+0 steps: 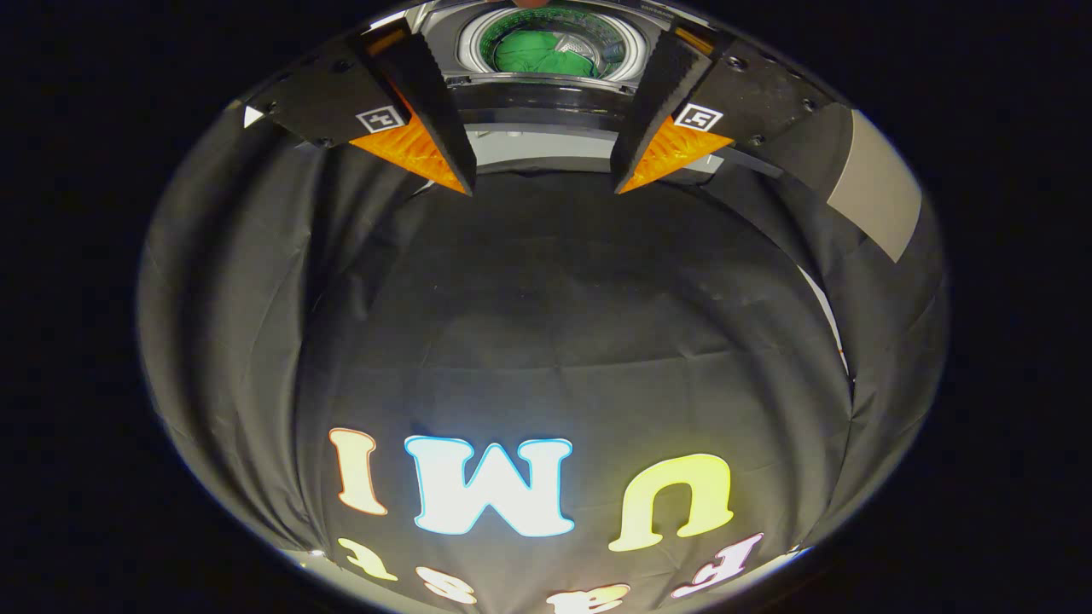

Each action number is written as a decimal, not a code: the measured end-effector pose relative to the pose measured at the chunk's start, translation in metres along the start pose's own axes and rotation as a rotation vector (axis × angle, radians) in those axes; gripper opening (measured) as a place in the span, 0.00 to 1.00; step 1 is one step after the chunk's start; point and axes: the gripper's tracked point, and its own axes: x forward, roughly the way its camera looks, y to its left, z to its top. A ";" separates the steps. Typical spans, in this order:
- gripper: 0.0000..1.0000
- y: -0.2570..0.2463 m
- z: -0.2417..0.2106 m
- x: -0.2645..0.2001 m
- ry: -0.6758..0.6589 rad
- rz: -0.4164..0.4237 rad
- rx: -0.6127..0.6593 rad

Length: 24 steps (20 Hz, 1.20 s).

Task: Put the clothes into the washing machine and then close the washing machine lid.

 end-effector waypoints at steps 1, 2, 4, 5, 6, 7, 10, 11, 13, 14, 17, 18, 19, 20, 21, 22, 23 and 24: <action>0.99 0.000 -0.006 0.003 0.019 -0.002 0.004; 0.98 0.001 -0.012 0.006 0.036 0.005 0.004; 0.99 0.000 -0.012 0.011 0.032 0.028 0.053; 0.98 0.000 -0.013 0.008 0.033 0.037 0.084; 0.98 0.000 -0.014 0.010 0.025 0.032 0.077; 0.98 0.000 -0.014 0.007 0.022 0.036 0.061; 0.98 -0.001 -0.012 0.008 0.020 0.037 0.070; 0.98 0.000 -0.015 0.005 0.012 0.040 0.064; 0.98 0.001 -0.014 0.003 -0.027 0.039 0.058; 0.98 0.001 -0.015 0.001 -0.049 0.039 0.058; 0.98 0.002 -0.018 -0.011 -0.153 0.035 0.054; 0.98 0.002 -0.016 -0.015 -0.199 0.038 0.050; 0.98 0.002 -0.019 -0.019 -0.226 0.037 0.047; 0.98 0.003 -0.022 -0.019 -0.243 0.034 0.046; 0.98 0.003 -0.027 -0.024 -0.258 0.030 0.044; 0.98 0.003 -0.027 -0.028 -0.279 0.029 0.042; 0.98 0.004 -0.029 -0.033 -0.301 0.030 0.040; 0.98 0.005 -0.033 -0.039 -0.313 0.030 0.038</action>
